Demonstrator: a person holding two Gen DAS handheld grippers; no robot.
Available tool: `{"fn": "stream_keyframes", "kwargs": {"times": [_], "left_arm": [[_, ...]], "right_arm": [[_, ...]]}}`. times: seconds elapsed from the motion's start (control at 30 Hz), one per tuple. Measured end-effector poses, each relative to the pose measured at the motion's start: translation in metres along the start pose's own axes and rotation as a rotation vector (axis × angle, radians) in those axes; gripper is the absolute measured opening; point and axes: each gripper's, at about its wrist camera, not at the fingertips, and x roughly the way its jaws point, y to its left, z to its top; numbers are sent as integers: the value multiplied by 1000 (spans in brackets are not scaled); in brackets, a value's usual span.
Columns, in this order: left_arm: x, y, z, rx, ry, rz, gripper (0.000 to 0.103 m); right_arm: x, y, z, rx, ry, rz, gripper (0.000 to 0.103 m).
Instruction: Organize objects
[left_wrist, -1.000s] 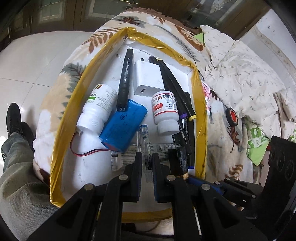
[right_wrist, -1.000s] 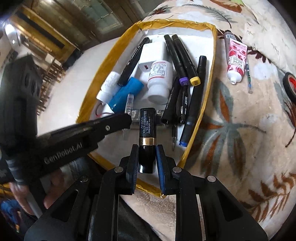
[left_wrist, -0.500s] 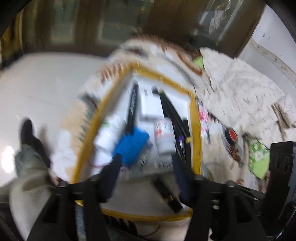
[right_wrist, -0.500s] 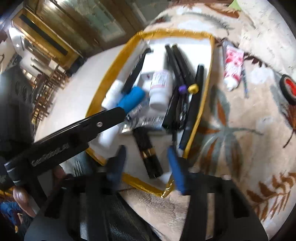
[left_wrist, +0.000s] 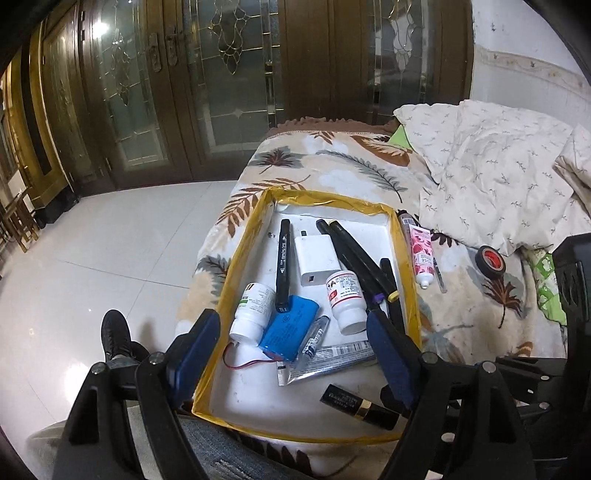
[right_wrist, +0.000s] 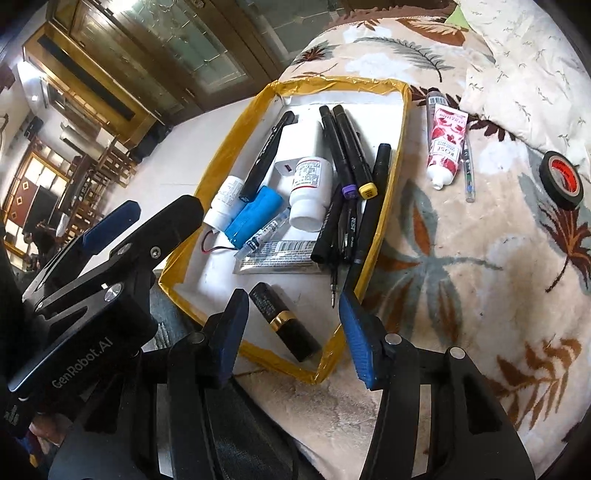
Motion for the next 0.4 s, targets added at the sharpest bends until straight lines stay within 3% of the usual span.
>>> {"fn": "stream_keyframes", "kwargs": {"times": [0.13, 0.33, 0.4], "left_arm": [[2, -1, -2, 6, 7, 3, 82], [16, 13, -4, -60, 69, -50, 82], [17, 16, -5, -72, 72, -37, 82]], "right_arm": [[0, 1, -3, -2, 4, -3, 51], [1, 0, -5, 1, 10, -6, 51], [1, 1, -6, -2, 11, -6, 51]]}}
